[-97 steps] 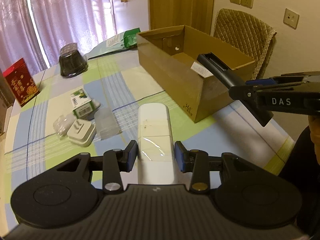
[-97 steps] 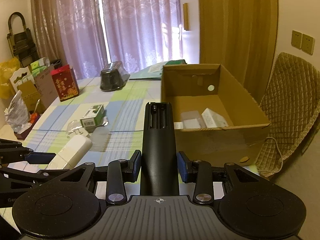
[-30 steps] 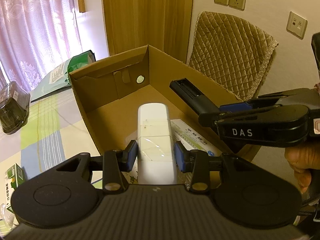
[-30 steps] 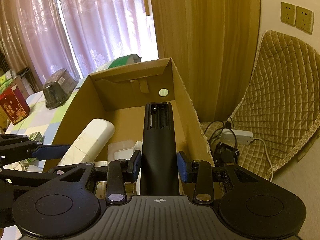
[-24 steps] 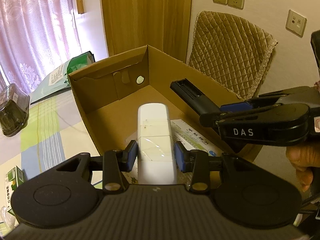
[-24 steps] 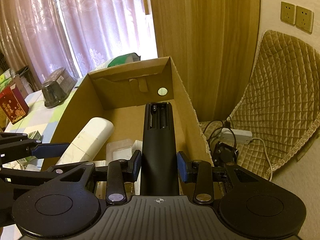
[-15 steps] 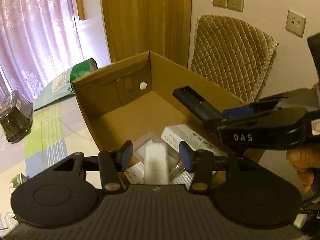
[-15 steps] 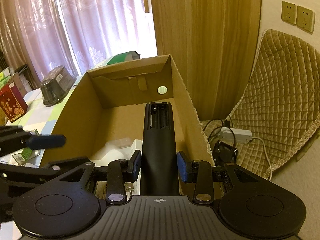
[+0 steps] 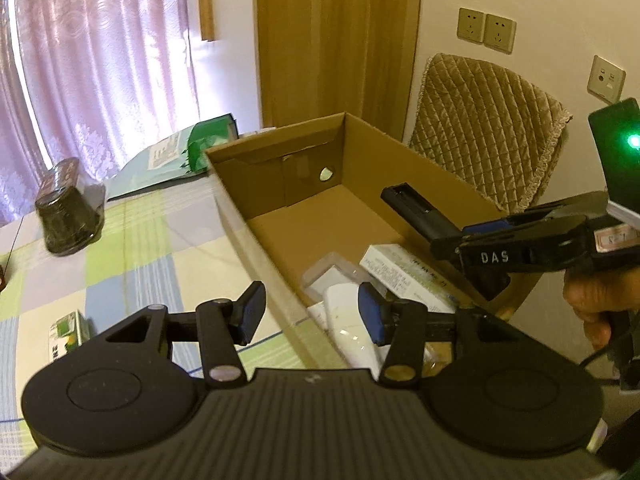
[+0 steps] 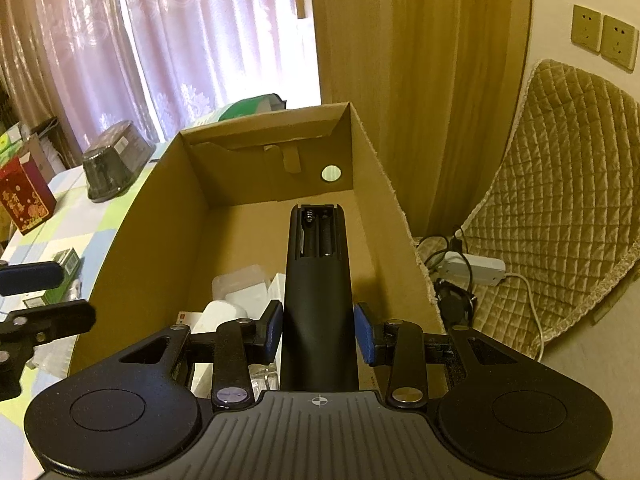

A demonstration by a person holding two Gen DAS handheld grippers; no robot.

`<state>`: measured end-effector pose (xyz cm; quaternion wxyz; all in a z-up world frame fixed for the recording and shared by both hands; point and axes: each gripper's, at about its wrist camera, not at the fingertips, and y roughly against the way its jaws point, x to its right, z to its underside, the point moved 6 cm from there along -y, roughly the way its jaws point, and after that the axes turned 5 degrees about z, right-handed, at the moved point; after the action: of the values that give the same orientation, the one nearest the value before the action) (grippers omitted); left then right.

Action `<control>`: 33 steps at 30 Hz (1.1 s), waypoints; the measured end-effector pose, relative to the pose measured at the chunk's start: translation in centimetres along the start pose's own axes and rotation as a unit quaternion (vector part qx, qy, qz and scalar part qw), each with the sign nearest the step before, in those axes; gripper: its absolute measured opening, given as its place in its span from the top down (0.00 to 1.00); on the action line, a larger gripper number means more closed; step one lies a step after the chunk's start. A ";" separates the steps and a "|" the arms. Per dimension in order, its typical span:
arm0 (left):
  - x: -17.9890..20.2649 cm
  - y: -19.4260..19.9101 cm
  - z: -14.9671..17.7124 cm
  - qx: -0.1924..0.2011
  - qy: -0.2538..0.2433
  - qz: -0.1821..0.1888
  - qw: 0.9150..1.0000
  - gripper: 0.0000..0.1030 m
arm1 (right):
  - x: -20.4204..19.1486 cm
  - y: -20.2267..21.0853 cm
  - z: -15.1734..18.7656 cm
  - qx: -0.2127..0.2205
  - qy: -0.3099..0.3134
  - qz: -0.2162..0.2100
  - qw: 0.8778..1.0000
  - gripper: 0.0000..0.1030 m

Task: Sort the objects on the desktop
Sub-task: 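Open the left tool to drop the white stick while the right tool releases the black remote into the box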

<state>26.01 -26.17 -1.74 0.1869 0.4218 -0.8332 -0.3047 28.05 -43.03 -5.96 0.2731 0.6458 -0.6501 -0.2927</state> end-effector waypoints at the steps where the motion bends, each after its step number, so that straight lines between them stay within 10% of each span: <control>1: -0.1 0.1 0.2 -0.001 0.002 -0.001 1.000 0.56 | -0.1 -0.1 0.0 -0.001 0.001 0.000 1.000 0.64; 33: -2.5 4.2 2.8 -0.003 0.040 -0.019 0.999 0.48 | -2.1 3.3 0.7 0.012 -0.003 -0.005 1.000 0.63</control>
<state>23.36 -21.26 -1.19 0.2153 0.4489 -0.8158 -0.2942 25.29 -40.89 -3.97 0.2621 0.6513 -0.6512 -0.2882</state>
